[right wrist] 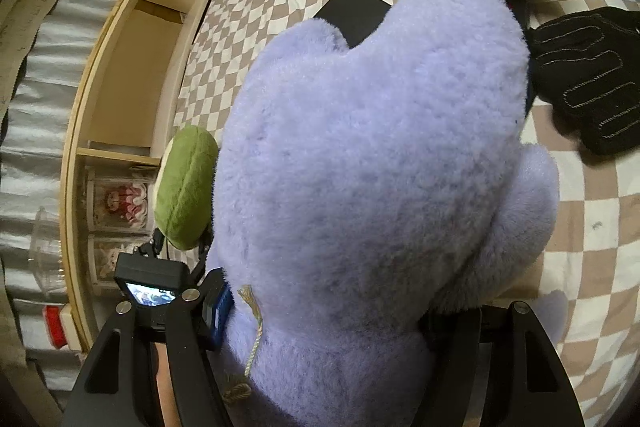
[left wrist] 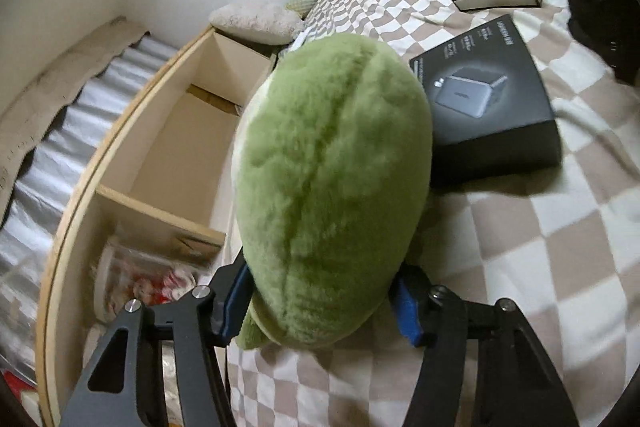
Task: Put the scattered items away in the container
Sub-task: 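Lift the avocado plush with the left tool while the right lifts the purple bunny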
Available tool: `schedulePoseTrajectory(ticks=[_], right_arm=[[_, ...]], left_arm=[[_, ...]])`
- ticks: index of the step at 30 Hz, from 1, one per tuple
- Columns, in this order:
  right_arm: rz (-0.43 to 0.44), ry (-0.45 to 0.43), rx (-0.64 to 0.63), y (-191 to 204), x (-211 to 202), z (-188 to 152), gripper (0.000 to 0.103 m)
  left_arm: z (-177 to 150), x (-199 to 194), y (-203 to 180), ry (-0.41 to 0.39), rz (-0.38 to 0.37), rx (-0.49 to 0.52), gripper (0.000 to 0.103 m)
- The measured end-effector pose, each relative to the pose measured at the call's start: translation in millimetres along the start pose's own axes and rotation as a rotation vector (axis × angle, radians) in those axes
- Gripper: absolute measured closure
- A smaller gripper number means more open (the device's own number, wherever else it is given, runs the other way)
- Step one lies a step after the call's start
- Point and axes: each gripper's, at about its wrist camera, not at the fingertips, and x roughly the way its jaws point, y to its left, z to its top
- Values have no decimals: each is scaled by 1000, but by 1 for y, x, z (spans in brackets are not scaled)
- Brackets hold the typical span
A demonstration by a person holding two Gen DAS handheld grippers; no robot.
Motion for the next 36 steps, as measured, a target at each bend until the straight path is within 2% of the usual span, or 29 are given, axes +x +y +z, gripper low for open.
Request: schedulePoseTrajectory(ticks=[7, 14, 20, 21, 25, 29, 36], right_arm=[[14, -13, -15, -1, -21, -11, 32], [28, -10, -32, -6, -38, -24, 33], [45, -7, -43, -11, -52, -33, 32], [45, -8, -45, -11, -53, -33, 32], [38, -1, -43, -14, -56, -33, 32], [39, 7, -35, -18, -57, -33, 32], [34, 11, -37, -21, -60, -32, 32]], left_arm=[[-18, -34, 4, 6, -92, -1, 45], [-26, -75, -6, -36, -145, 42, 45], [-28, -128, -30, -97, -241, 170, 44], [-27, -136, -36, -106, -255, 200, 42], [-23, -148, -54, -146, -218, 309, 28], [-15, -149, -73, -165, -201, 379, 25], [-5, -146, -89, -181, -194, 436, 20]])
